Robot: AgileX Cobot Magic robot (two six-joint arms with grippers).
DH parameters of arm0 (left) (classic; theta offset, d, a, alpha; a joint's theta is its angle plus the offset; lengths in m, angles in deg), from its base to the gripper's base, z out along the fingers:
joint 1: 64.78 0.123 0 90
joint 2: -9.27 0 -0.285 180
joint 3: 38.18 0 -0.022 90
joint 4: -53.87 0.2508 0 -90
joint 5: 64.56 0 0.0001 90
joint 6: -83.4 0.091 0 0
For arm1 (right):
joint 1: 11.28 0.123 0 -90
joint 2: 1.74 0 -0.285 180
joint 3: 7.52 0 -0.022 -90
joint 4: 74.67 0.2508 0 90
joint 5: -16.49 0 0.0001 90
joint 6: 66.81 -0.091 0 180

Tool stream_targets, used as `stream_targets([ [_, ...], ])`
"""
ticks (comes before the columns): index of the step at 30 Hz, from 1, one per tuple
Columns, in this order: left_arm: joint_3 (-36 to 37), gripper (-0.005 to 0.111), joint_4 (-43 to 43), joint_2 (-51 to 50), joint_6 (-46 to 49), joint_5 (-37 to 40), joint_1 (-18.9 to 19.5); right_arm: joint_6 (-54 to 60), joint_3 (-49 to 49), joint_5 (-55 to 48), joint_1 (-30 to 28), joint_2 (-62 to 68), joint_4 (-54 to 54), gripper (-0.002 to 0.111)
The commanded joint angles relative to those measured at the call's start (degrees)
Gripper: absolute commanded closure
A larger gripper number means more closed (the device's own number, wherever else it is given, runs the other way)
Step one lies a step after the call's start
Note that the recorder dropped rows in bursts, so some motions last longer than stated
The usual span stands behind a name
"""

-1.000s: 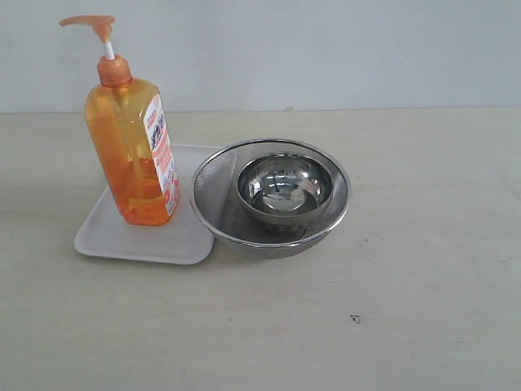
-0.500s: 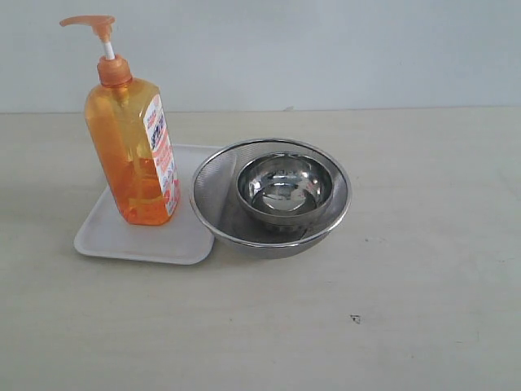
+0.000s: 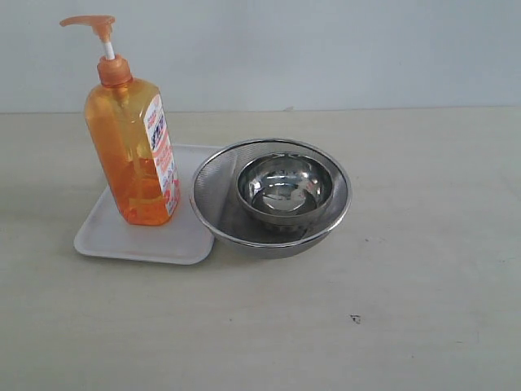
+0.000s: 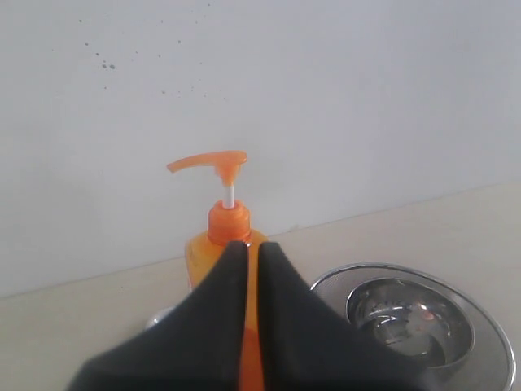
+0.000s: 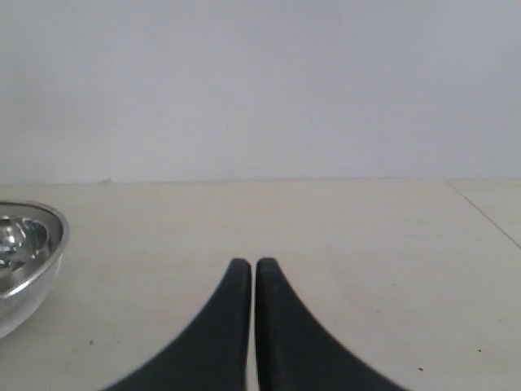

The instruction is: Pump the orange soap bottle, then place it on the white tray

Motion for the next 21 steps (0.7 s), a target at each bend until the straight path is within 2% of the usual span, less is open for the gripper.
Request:
stream_targets([
  [1,0.21,0.102,0.07,0.33,-0.55,0.04,0.03,3.09,-0.34,-4.14,-0.36,-0.95,-1.18,0.108],
  [8,0.21,0.102,0.07,0.33,-0.55,0.04,0.03,-1.86,-0.34,-8.23,-0.36,-0.95,-1.56,0.108],
  [11,0.21,0.102,0.07,0.33,-0.55,0.04,0.03,-3.05,-0.34,-11.33,-0.36,-0.95,-4.48,0.108],
  [21,0.21,0.102,0.07,0.33,-0.55,0.04,0.03,-12.94,-0.34,-10.77,-0.36,-0.95,-14.43,0.108],
])
